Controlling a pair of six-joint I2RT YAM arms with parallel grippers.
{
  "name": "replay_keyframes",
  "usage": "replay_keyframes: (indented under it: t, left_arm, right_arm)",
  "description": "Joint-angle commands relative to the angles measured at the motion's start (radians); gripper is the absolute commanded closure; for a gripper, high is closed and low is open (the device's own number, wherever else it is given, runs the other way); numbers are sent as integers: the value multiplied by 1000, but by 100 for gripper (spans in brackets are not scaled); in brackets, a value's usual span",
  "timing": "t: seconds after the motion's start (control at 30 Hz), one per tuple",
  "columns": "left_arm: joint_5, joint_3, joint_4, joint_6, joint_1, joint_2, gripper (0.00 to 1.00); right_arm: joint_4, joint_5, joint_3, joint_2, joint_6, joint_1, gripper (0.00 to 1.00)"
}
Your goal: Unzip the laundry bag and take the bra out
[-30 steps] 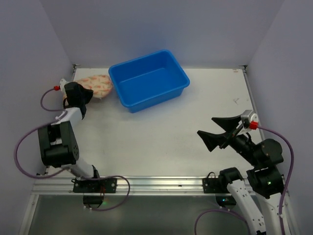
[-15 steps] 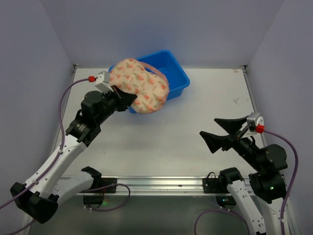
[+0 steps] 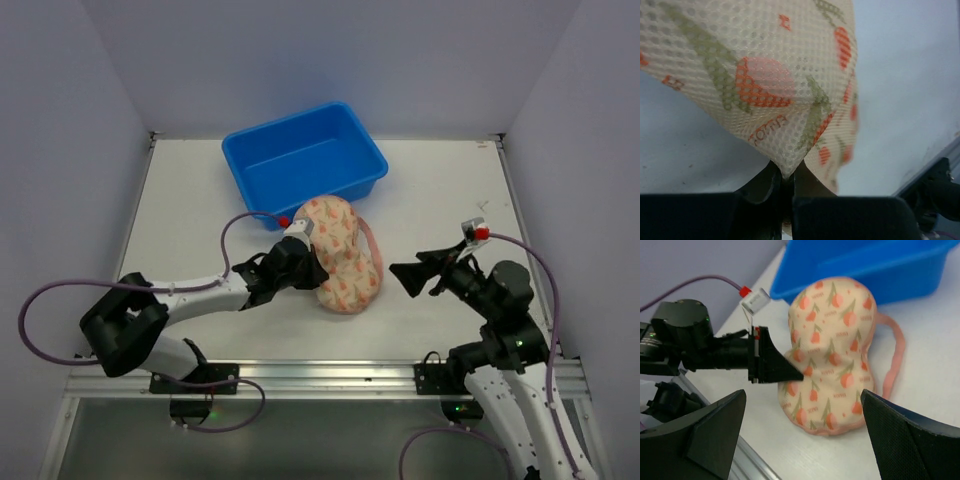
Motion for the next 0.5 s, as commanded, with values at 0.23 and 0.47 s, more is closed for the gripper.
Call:
replay_keyframes:
  t: [0.23,0.47]
  left_arm:
    - [-102,-77,184,-149,3,142,54]
    - [-54,-236,187,-239,3,2,27]
  right_arm:
    - [136,178,-227,179,137,113,2]
    - [129,231,-203,308,169,205,7]
